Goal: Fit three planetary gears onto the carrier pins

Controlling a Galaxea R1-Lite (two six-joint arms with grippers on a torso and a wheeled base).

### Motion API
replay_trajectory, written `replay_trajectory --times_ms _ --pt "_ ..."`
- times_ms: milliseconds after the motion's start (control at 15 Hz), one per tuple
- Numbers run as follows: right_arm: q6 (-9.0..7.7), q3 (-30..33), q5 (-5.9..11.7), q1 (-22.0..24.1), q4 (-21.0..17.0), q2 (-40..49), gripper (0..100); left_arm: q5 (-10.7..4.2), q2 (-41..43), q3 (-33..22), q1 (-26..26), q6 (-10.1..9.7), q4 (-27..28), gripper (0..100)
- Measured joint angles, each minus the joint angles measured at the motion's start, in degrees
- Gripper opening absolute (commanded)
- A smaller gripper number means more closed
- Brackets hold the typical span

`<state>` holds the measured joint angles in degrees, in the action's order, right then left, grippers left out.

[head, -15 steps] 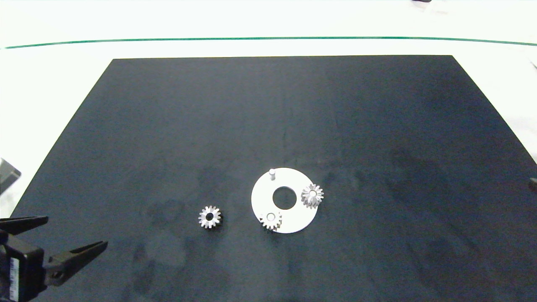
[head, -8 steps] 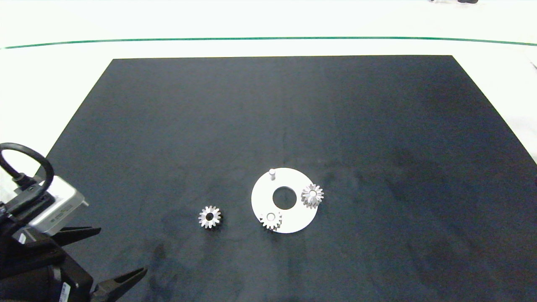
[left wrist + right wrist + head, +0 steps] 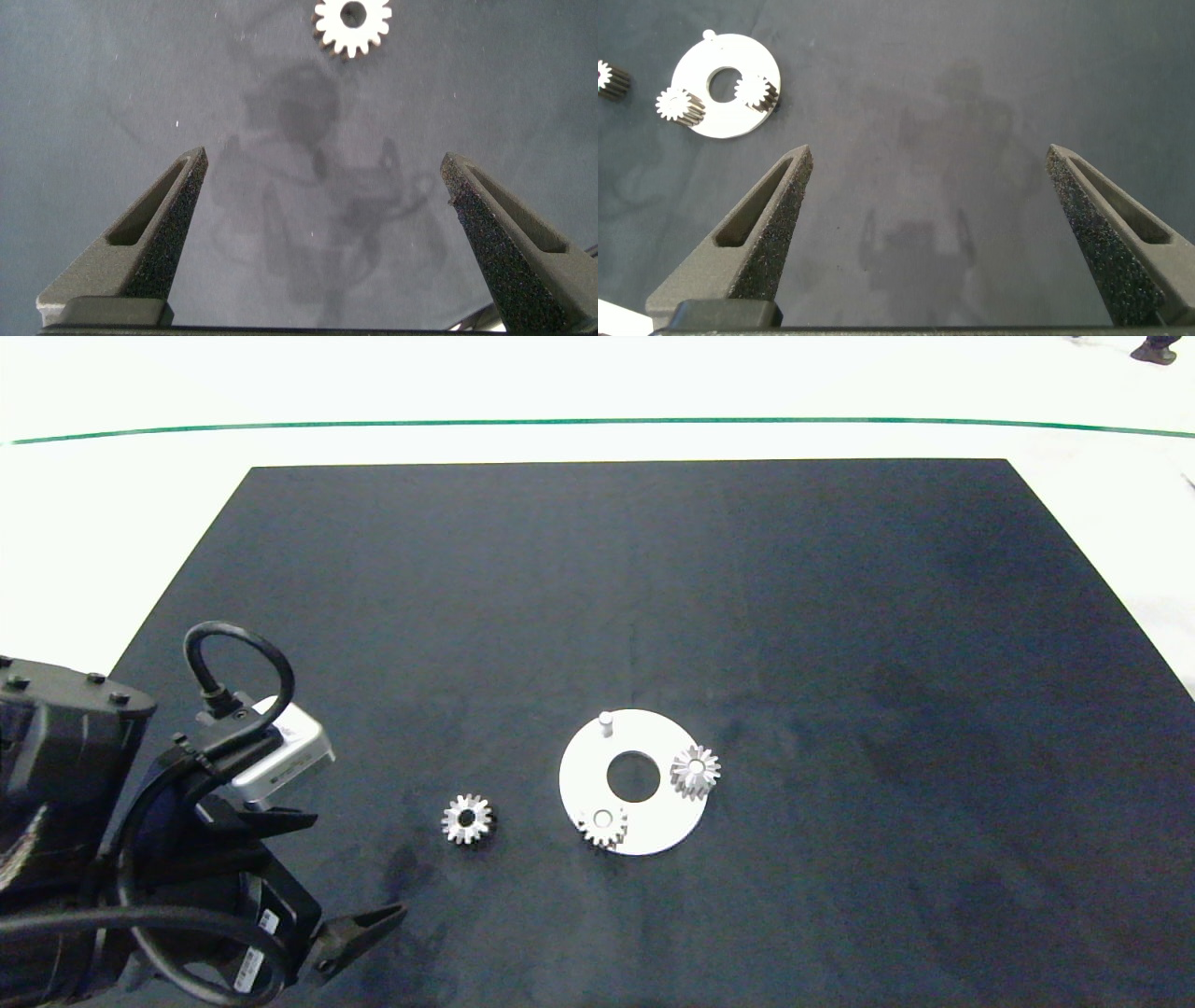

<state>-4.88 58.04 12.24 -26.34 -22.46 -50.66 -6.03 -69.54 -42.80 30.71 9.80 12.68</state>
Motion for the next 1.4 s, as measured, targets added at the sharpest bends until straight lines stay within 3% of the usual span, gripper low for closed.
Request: replay_trajectory --times_ms 200,400,800,1133,1400 --pt "-0.07 0.09 0.05 -0.06 0.07 0.23 100 -0.33 -3.23 -3.17 0.13 0.01 -0.01 100" --pt "-0.27 0.23 0.07 -0.11 0.09 0.76 100 -3.5 -6.4 -4.74 0.21 2.13 -0.15 100" --pt "-0.96 0.23 0.0 -0.11 0.02 1.77 100 -3.67 -10.48 -6.36 1.01 2.18 -0.28 100" --pt "-0.96 0.23 0.0 -0.17 0.0 1.99 100 -3.66 -12.79 -7.5 4.68 0.37 -0.11 100" --pt "-0.96 0.23 0.0 -0.17 0.0 2.21 100 -3.66 -14.73 -7.85 5.92 0.52 -1.38 100"
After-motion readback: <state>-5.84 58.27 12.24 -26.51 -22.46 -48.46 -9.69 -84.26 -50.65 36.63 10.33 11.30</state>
